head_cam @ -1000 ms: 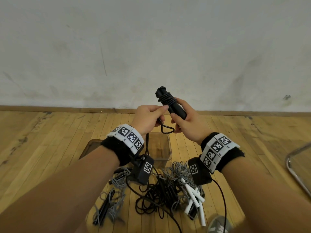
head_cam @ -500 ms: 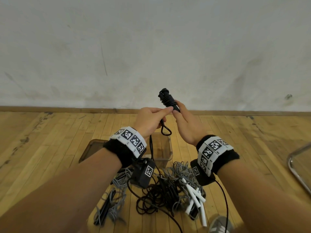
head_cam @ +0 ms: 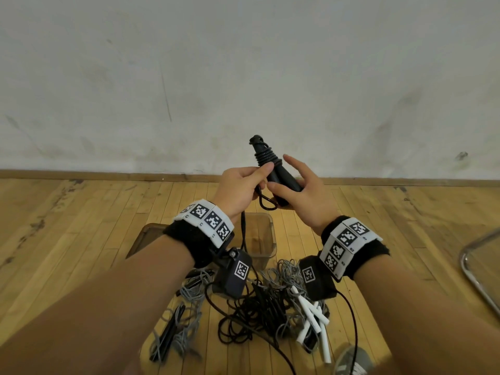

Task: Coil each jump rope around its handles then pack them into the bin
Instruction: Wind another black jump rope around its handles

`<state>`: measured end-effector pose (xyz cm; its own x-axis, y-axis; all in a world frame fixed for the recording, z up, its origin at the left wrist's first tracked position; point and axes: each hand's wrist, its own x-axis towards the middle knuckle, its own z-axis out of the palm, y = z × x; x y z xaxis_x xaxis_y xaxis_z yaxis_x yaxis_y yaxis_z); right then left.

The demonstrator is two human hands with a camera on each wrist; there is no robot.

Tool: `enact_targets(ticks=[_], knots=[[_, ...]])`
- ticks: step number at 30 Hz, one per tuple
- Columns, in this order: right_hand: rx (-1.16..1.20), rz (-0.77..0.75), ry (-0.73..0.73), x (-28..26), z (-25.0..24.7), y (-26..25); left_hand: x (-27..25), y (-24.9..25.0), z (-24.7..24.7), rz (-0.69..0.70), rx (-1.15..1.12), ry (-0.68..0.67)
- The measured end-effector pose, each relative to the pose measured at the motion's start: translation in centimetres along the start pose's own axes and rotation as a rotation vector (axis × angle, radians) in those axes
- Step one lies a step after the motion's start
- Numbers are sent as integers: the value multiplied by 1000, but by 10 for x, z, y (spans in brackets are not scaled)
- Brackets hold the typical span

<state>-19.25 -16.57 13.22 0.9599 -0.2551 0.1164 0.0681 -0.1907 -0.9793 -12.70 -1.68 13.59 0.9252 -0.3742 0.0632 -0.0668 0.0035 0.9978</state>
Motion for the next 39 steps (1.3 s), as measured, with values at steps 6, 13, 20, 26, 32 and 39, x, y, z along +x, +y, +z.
enact_targets(ticks=[6, 13, 20, 26, 32, 39], knots=[[-8, -34, -71, 0, 2, 2, 5, -3, -2, 12, 45, -16], [-252, -123, 45, 10, -11, 9, 5, -7, -5, -2, 116, -22], [-568, -162, 123, 16, -16, 17, 5, -7, 1, -50, 77, -3], [-536, -178, 11, 12, -6, 13, 8, -6, 0, -97, -11, 52], [-479, -249, -57, 13, -5, 16, 5, -9, 1, -124, -18, 61], [-424, -300, -85, 6, 0, 10, 3, -7, 0, -103, 2, 89]])
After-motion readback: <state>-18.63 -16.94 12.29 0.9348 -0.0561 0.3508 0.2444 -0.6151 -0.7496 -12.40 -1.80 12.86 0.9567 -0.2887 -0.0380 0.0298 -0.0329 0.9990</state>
